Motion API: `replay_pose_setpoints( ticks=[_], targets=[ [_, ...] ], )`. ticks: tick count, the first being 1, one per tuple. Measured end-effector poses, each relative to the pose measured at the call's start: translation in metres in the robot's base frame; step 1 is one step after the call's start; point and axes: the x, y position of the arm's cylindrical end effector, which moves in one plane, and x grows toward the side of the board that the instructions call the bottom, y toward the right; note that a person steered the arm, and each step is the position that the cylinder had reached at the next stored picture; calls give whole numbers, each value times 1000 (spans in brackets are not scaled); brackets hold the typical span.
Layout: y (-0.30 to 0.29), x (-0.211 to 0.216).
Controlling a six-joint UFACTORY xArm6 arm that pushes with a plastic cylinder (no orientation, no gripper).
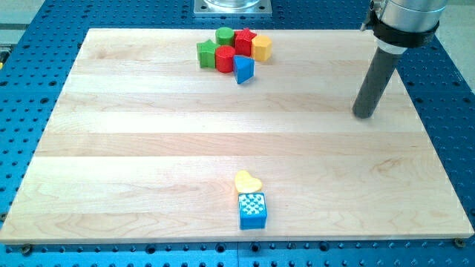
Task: Move the red circle to the center of the board
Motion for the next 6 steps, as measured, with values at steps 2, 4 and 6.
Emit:
replay_pose_setpoints(
  ticks=[2, 4, 6],
  targets=[
    [0, -3],
    [2, -4],
    [27, -33]
  ],
)
